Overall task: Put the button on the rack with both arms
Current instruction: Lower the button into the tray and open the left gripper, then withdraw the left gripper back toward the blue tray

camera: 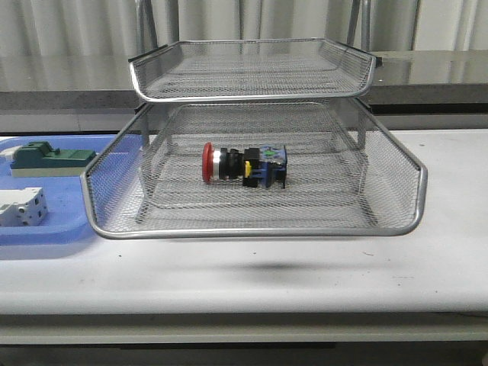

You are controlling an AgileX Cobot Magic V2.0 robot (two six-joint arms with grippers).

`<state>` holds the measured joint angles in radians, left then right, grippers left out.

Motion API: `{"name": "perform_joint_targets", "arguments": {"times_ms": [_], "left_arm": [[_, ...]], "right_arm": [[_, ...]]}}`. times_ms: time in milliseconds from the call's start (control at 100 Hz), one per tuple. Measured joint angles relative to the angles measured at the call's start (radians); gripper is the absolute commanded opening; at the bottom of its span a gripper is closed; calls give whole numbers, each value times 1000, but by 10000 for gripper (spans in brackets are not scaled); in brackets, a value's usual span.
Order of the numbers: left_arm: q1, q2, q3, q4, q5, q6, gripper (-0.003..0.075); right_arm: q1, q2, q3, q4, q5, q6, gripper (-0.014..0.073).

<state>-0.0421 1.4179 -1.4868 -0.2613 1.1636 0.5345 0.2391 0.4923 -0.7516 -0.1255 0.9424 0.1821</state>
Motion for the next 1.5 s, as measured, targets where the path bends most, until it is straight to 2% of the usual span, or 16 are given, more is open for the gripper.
{"name": "perform_joint_targets", "arguments": {"times_ms": [190,460,870,1210,1500], "left_arm": [[62,-215,257,-43,-199,-2,407],[67,-558,607,-94,-496,-2,407],[67,-1030,1016,-178,-758,-2,407],[67,-1195,1182,-221,-953,-2,407],[67,-1195,1200,-224,-974,-2,407]], "right_arm": [[0,0,0,0,0,0,-109],[0,0,0,0,0,0,-109],[0,0,0,0,0,0,-109],[0,0,0,0,0,0,-109],[0,0,0,0,0,0,-109]]}}
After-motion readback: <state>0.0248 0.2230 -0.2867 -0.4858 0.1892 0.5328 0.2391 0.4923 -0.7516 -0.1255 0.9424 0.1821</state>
